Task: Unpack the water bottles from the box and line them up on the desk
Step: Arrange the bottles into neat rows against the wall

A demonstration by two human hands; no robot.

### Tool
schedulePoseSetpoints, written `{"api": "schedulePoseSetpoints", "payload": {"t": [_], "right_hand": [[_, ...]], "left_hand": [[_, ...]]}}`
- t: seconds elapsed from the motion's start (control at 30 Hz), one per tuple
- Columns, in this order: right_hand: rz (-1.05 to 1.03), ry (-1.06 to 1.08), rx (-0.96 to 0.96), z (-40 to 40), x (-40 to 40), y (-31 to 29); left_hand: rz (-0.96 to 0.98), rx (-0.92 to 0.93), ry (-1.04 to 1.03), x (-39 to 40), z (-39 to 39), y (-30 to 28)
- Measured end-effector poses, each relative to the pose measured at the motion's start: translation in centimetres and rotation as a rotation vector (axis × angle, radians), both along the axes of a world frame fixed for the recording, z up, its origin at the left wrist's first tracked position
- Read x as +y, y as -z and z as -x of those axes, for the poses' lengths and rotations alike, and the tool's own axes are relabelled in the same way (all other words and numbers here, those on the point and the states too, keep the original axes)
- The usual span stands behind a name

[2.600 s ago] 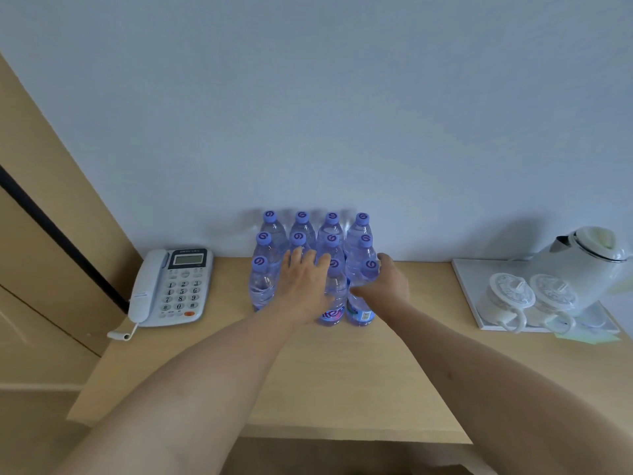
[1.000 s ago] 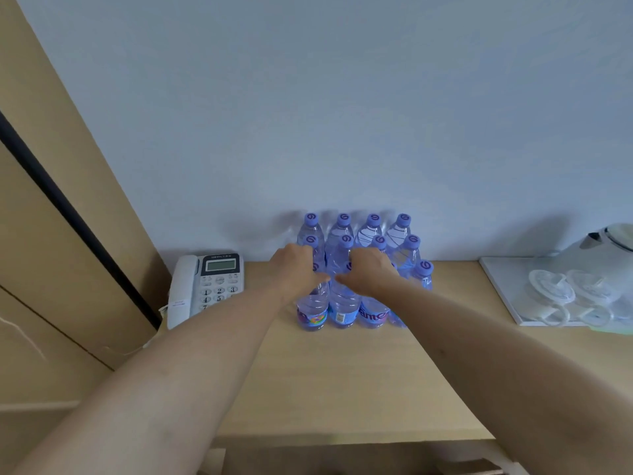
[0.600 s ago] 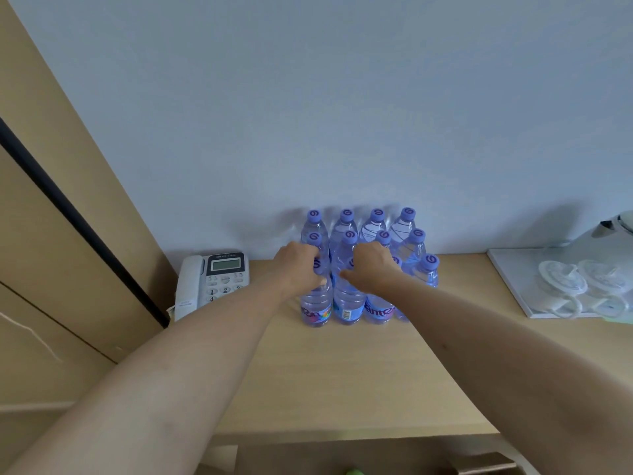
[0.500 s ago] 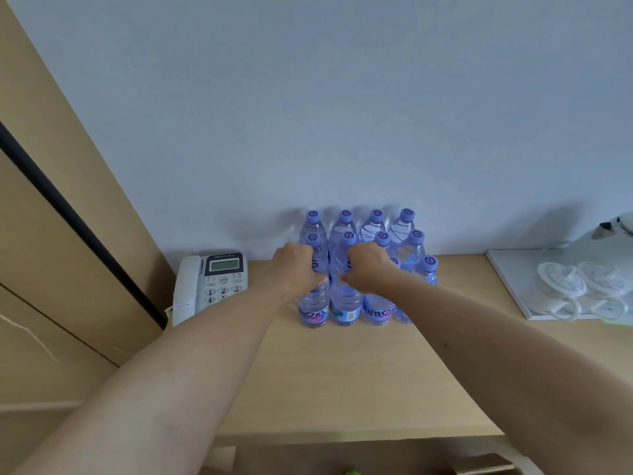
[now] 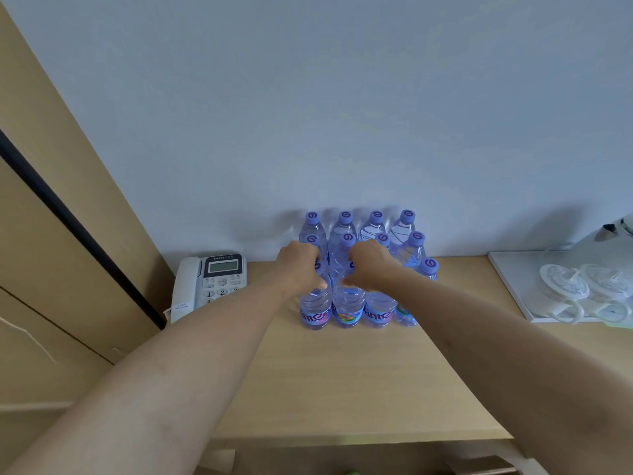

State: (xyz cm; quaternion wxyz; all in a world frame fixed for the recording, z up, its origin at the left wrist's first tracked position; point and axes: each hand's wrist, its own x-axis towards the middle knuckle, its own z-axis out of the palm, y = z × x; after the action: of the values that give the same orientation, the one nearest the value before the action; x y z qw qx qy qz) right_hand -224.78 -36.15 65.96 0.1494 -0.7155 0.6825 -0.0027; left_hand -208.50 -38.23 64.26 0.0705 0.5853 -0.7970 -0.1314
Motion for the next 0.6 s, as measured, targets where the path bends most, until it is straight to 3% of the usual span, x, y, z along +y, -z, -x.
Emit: {"api": "schedulePoseSetpoints", "payload": {"t": [0.3, 0.6], "right_hand": [[-0.025, -0.103, 0.043, -0.2, -0.2, -0.3], [-0.023, -0.001, 0.007, 0.0, 0.0, 0.2]], "left_hand": [[0.02, -0.011, -0.06, 0.1, 0.2, 0.5], [0.074, 0.009, -0.134, 0.1, 0.7, 1.5]]}}
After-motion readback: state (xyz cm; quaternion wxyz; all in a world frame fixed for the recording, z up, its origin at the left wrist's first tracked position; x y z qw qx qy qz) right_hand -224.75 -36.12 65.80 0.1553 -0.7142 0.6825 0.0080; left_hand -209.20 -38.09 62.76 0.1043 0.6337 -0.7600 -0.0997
